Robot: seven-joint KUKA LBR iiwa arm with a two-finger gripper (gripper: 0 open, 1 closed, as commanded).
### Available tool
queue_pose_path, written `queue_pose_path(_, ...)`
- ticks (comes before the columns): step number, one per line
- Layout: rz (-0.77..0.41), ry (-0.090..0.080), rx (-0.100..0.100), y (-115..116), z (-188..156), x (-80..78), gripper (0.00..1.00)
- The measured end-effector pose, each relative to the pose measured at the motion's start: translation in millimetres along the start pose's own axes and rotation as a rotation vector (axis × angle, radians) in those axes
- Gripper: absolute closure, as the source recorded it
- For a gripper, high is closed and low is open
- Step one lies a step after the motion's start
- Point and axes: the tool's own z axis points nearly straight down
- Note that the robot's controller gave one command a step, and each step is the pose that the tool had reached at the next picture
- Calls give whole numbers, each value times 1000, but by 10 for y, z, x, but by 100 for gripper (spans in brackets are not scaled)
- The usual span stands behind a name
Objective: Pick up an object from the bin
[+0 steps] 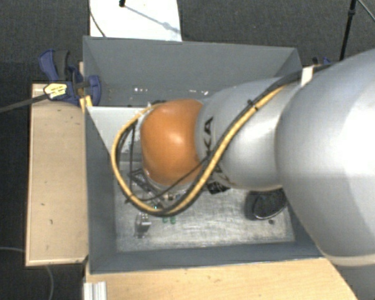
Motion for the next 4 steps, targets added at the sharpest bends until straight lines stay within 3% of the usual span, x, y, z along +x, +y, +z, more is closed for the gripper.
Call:
queue_pose_path(1,-237,-10,-1,-790,549,-535,0)
queue_pose_path(2,-323,-12,4,-1633,242,-584,0)
queue_pose_path(3,-273,-12,0,-1809,252,-819,0)
queue_pose_path(4,-310,-15,0,-1574,539,-937,0)
